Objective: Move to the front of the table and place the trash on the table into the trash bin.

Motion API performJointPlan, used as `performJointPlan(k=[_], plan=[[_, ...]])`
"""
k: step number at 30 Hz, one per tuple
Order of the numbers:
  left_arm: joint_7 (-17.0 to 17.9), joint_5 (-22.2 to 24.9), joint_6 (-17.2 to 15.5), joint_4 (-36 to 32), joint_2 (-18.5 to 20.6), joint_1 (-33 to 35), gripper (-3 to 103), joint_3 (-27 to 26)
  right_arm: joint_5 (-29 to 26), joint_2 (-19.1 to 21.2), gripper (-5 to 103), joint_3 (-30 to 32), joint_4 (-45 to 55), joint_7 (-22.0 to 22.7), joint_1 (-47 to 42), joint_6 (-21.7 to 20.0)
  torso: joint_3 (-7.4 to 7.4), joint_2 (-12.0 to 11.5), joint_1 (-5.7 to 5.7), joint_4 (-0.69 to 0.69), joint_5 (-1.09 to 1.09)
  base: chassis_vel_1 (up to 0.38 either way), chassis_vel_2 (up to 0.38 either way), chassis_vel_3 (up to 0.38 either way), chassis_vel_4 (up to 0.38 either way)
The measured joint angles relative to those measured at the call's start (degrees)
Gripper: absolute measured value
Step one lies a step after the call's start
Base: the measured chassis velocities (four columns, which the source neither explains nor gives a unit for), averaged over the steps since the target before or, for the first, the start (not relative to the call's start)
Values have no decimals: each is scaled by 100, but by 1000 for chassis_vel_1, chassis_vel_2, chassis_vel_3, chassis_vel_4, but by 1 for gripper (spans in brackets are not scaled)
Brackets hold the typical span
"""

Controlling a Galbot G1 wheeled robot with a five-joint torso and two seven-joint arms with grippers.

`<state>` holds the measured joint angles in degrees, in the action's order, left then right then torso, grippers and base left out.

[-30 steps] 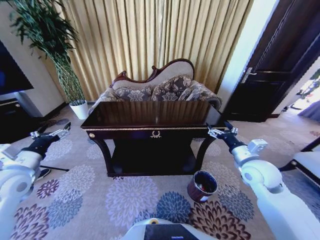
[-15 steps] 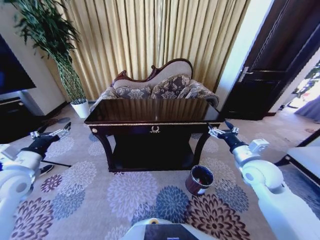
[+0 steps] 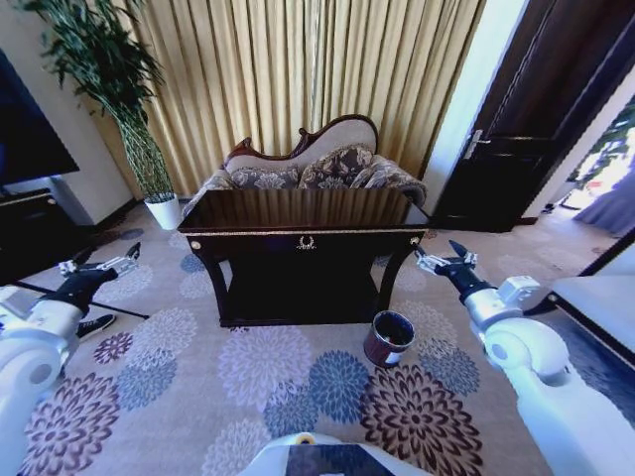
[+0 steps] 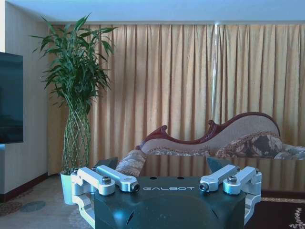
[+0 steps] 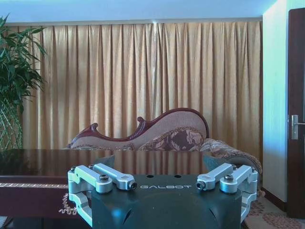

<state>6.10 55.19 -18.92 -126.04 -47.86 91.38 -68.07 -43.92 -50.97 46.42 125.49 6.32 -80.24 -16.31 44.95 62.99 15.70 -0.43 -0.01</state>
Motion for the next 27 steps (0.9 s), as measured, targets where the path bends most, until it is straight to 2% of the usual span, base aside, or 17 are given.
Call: performJointPlan(k=[23,27], plan=[[-8,8,30,28,-11,34,100,-45,8,-55,100,70,24,-7,-125,8,0,0,0,1,-2,210,-226,-217,214],[-16,14,35,34,-19,34,100,-44,34,-70,100,52,21,-8,-150,14,0,0,0,-2,5,244,-238,-243,233]])
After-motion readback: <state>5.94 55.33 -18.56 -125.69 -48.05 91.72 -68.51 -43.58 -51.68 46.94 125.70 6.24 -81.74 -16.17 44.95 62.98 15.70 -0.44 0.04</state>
